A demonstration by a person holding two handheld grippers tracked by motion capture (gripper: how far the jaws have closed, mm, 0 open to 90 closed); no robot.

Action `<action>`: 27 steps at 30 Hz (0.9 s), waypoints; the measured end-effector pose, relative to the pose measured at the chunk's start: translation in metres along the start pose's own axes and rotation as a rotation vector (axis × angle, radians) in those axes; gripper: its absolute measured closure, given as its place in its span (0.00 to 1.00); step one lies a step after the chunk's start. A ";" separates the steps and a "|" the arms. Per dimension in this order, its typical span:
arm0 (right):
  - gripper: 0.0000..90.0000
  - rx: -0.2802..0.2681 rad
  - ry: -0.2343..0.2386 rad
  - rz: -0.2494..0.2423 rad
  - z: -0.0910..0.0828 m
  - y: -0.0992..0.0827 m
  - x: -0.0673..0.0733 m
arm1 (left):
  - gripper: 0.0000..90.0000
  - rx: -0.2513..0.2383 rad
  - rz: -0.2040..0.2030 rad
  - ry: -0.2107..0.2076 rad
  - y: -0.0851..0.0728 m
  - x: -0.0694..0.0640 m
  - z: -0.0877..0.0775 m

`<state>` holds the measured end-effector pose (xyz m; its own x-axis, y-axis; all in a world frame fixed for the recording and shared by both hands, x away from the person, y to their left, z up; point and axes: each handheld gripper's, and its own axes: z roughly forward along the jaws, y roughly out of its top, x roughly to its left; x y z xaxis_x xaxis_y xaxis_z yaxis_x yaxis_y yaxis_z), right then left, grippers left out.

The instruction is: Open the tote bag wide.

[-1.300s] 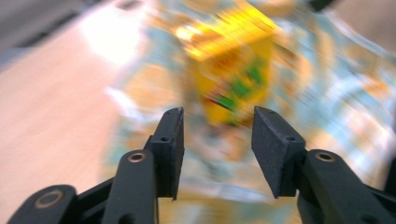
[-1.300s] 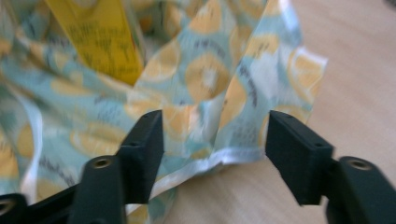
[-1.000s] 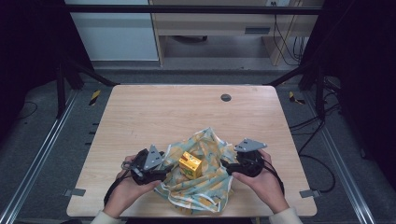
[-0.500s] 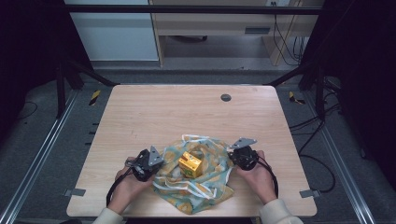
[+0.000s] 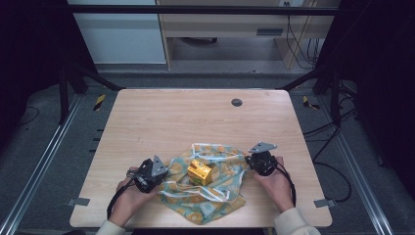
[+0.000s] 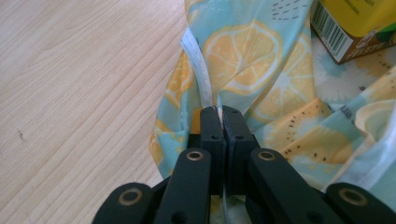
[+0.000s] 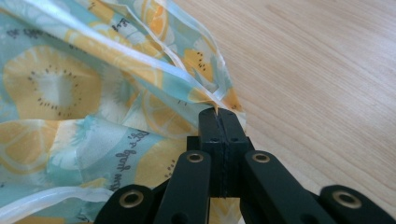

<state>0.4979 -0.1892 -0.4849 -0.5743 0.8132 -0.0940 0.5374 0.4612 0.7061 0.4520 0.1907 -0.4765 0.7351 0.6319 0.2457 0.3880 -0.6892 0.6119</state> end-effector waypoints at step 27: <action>0.17 -0.261 -0.049 0.025 -0.063 0.016 0.020 | 0.26 -0.265 -0.143 -0.013 0.013 -0.010 -0.041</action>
<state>0.4558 -0.1876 -0.4317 -0.5286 0.8425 -0.1038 0.3698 0.3386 0.8652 0.4270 0.1892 -0.4403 0.6910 0.7102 0.1345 0.3305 -0.4760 0.8150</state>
